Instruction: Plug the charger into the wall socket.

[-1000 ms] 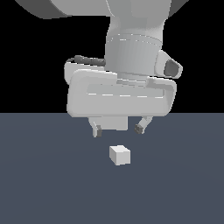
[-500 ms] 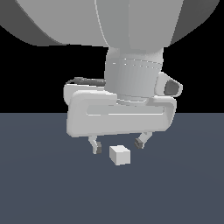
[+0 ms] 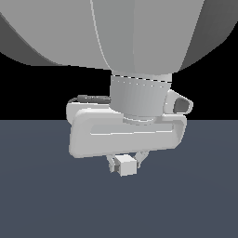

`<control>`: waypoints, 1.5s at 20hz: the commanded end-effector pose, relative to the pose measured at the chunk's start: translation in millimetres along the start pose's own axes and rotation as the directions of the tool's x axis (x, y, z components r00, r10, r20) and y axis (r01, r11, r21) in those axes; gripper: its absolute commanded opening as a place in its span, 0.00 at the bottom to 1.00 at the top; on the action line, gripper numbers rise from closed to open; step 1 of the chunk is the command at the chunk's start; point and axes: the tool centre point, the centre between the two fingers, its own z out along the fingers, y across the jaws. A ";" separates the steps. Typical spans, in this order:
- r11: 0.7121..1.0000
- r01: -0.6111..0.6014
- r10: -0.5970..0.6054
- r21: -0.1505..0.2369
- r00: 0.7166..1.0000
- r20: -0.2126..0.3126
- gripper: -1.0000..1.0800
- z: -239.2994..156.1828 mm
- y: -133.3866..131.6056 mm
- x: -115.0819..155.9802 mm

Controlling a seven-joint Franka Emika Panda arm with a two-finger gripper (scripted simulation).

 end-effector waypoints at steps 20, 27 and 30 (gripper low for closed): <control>0.995 -0.093 0.093 -0.035 0.996 -0.005 0.00 -12.5 -6.8 8.6; 0.977 -0.202 0.202 -0.074 0.979 -0.015 0.00 -27.1 -14.6 19.9; 0.964 -0.250 0.249 -0.091 0.968 -0.020 0.00 -33.4 -17.8 25.3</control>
